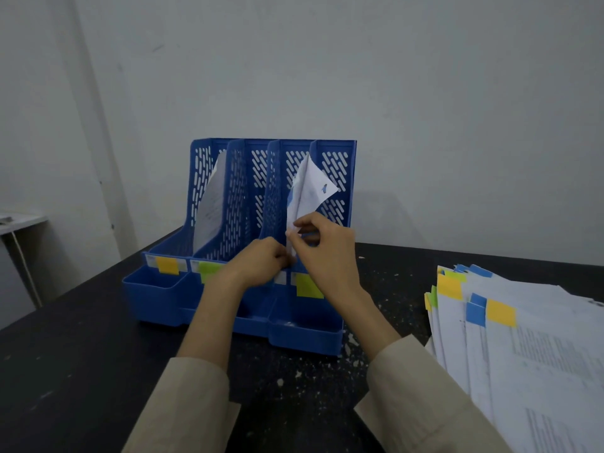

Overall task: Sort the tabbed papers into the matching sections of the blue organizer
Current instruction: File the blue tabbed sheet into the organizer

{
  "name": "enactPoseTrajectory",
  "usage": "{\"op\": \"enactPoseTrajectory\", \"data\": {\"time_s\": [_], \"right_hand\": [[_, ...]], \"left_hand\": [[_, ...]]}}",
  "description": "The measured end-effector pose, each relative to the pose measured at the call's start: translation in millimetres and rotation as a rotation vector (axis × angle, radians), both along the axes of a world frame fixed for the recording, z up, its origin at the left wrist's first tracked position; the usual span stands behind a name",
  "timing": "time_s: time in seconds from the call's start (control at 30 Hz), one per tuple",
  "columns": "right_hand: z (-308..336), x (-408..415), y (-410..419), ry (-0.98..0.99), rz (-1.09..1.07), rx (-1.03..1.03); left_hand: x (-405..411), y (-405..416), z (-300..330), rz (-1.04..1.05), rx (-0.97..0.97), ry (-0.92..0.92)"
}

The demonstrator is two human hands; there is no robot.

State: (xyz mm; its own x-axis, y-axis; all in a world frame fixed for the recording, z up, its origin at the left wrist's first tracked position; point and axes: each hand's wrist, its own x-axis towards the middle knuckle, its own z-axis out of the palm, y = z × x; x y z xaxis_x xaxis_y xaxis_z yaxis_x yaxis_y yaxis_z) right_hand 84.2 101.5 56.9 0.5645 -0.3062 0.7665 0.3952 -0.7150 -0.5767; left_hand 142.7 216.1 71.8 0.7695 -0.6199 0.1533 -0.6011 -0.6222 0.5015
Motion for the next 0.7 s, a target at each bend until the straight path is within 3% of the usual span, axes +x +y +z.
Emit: {"op": "enactPoseTrajectory", "data": {"time_s": [0.2, 0.43, 0.7], "right_hand": [[-4.1, 2.5, 5.9, -0.064, 0.011, -0.001], [-3.1, 2.6, 6.6, -0.101, 0.024, 0.008], [-7.3, 4.8, 5.3, -0.082, 0.017, 0.094]], "left_hand": [[0.6, -2.6, -1.4, -0.020, 0.027, 0.037], [-6.4, 6.7, 13.2, -0.001, -0.284, -0.122], [-4.0, 3.5, 7.7, -0.040, -0.261, -0.068]]}}
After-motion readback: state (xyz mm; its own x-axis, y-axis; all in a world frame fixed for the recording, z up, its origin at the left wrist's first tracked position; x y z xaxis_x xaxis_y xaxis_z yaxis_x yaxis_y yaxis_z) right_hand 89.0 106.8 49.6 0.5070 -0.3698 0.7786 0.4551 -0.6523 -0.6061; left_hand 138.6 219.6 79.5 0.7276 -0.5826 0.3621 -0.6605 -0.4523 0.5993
